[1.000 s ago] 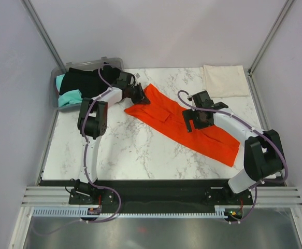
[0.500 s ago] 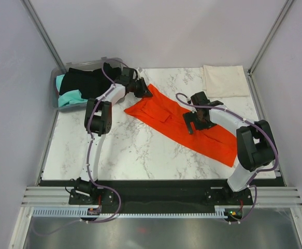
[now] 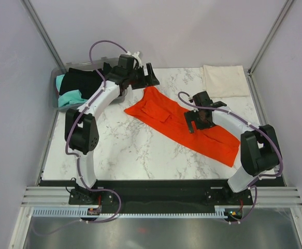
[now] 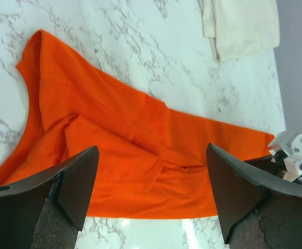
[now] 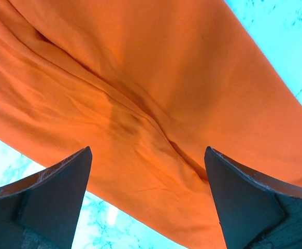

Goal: Fold and stack the t-shirts
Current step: Fold the tshirt

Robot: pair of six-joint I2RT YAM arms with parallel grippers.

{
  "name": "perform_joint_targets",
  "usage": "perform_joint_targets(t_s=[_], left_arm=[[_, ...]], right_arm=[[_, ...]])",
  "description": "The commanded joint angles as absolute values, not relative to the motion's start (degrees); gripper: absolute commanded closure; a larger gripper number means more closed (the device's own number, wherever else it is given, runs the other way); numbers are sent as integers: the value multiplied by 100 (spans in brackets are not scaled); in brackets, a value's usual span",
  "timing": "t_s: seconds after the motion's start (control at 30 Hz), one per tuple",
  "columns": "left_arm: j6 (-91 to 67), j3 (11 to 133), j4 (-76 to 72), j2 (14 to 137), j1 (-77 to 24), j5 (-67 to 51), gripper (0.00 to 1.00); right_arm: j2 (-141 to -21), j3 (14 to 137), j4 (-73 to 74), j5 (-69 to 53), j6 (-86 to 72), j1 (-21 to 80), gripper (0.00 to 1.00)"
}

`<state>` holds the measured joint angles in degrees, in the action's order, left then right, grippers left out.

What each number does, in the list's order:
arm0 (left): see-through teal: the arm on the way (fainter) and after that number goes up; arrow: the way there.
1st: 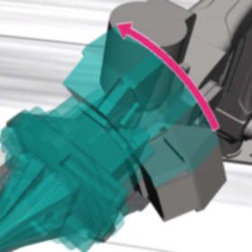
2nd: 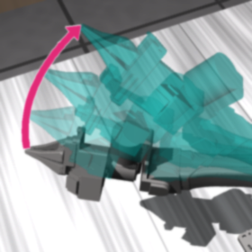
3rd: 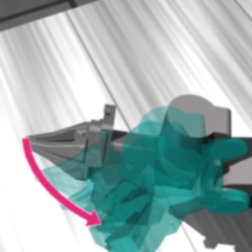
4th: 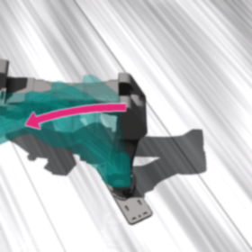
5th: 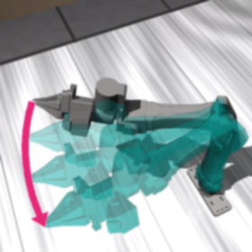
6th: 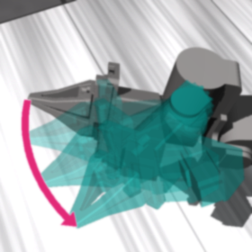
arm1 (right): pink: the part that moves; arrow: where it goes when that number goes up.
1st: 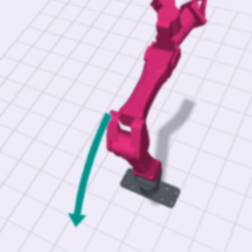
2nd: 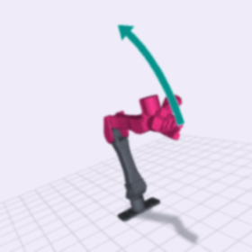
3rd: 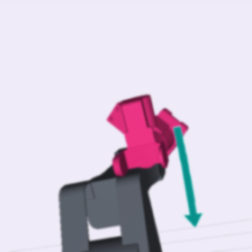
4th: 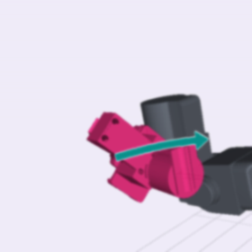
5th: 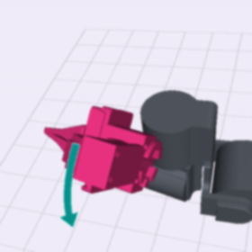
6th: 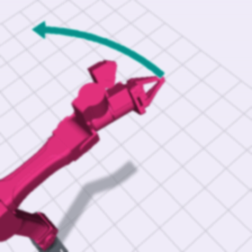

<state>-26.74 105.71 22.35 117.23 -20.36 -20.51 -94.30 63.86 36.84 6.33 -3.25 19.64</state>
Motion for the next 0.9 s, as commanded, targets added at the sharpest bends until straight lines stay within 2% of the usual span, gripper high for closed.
perform_joint_targets(t_s=[0.0, 0.1, 0.27, 0.6, 0.87], left_arm=[[-2715, 9950, 2592, 11444, -2425, -872, 9], [-3312, 9607, 2689, 11364, -2706, -475, 14], [-3630, 9694, 2689, 11915, -3164, -97, 14], [-3823, 10940, 2926, 13480, -2998, -131, 12], [-3130, 12409, 3305, 14422, -2655, -553, 12]], right_arm=[[-9237, 6258, 3604, 589, -509, 1934, 2], [-9281, 6249, 3595, 589, -449, 1942, 2], [-9360, 6284, 3525, 624, -229, 1942, 2], [-10037, 6522, 3367, 624, -149, 1942, 2], [-10379, 6434, 3068, 396, -615, 1951, 2]])
